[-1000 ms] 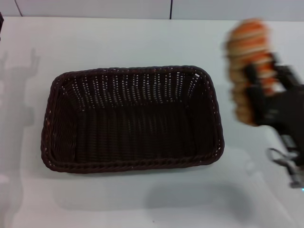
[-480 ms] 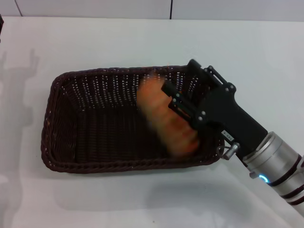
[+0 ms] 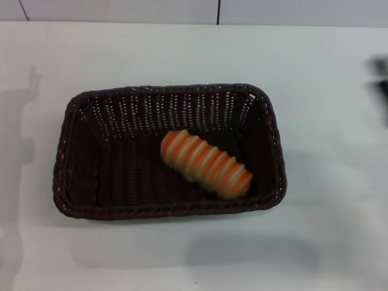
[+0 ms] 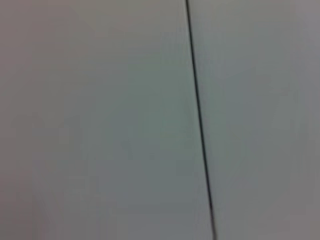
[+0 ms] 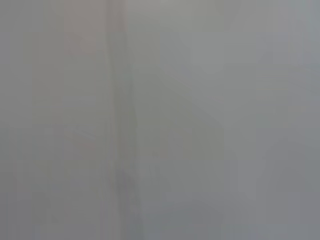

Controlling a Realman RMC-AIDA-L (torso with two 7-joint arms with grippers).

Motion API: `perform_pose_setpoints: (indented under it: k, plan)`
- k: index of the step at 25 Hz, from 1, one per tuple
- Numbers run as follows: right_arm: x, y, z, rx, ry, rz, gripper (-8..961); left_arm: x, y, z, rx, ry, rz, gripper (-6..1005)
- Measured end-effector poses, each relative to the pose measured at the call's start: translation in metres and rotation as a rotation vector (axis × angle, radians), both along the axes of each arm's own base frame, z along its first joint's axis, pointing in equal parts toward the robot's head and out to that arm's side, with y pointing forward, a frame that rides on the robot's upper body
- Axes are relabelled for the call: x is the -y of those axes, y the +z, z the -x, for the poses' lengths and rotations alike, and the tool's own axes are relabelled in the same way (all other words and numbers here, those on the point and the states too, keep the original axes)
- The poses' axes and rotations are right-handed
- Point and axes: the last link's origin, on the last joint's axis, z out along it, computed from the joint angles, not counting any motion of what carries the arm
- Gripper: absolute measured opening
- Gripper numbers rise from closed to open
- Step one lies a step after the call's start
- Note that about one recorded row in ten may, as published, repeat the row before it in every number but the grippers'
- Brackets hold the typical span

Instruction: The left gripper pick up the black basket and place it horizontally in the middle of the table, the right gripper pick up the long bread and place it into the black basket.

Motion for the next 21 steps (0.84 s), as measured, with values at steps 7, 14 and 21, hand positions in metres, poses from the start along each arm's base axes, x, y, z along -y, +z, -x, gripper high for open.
perform_pose_setpoints:
  k: [7,14,21]
  plan:
    - [0.048,0.054,-0.059,-0.048,-0.286,-0.333,792,0.01,0.004,0.014,0.002,0.052,-0.026,790]
    - [0.063,0.061,-0.066,-0.024,-0.312,-0.382,792,0.031,0.013,0.023,0.023,0.046,-0.102,786]
    - [0.063,0.059,-0.063,-0.014,-0.287,-0.371,792,0.043,0.012,0.031,0.079,0.039,-0.1,781]
